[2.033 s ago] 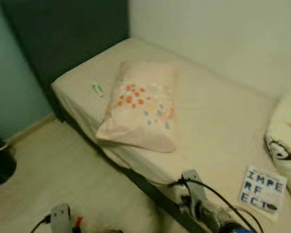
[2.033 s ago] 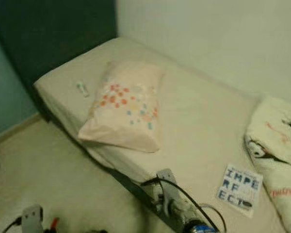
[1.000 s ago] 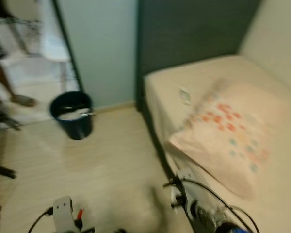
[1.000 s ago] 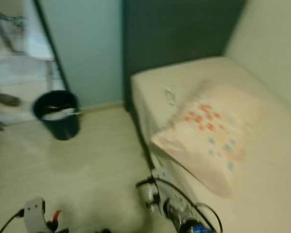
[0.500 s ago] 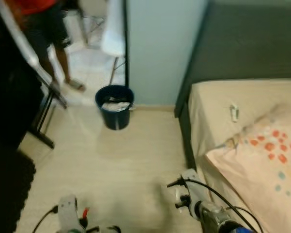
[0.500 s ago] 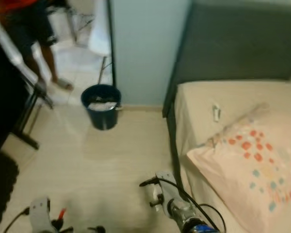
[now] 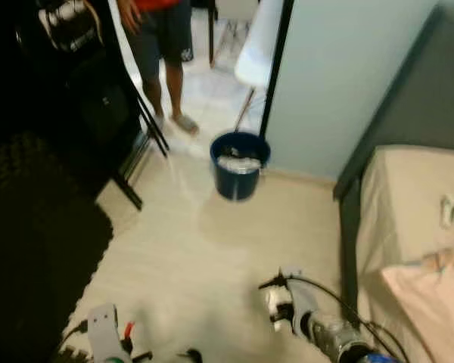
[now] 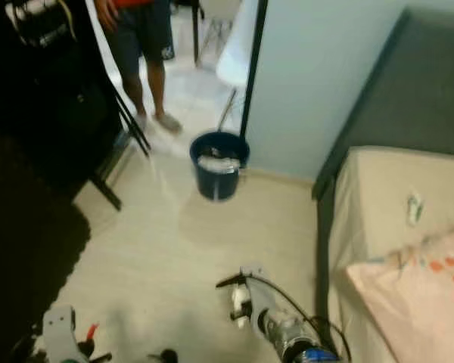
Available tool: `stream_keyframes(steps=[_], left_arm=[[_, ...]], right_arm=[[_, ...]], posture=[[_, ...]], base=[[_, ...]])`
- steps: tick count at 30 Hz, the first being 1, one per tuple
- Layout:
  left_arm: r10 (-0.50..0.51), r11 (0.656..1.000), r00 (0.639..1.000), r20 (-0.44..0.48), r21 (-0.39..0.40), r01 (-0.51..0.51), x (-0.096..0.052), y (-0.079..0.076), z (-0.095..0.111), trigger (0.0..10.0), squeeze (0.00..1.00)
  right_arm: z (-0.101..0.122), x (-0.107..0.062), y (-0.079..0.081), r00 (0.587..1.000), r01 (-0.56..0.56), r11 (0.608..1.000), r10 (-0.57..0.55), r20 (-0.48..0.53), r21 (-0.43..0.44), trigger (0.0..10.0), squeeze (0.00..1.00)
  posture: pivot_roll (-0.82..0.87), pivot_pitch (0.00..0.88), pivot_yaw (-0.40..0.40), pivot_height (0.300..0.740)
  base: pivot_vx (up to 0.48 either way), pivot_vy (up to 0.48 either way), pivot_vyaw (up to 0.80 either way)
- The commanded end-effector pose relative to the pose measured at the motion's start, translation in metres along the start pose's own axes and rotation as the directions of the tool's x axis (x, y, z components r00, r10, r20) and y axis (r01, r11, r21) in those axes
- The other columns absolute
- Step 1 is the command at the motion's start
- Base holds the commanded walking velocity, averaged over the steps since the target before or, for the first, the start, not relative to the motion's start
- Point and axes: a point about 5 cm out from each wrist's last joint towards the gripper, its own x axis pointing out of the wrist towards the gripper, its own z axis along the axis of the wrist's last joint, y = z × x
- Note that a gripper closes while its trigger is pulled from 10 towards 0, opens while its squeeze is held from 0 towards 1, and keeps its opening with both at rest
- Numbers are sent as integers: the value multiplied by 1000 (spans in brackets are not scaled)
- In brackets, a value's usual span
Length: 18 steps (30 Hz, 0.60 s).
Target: Clean up the room
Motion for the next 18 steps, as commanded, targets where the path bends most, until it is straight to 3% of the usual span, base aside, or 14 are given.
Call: stream_keyframes(steps=[1, 18], left_arm=[[3, 1000, 1000, -7, 15, -2, -1, 3, -2, 10000, 0], [-14, 999, 1000, 13, 42, 14, 1, 0, 6, 10000, 0]], right_arm=[[2, 1, 1, 1000, 9, 1000, -9, 1, 20, 10000, 0], [13, 4, 7, 1000, -7, 1000, 7, 27, 4, 10000, 0]], posture=[[-7, 0, -14, 740], [-3, 0, -9, 740]], base=[[480, 0, 0], [480, 0, 0]])
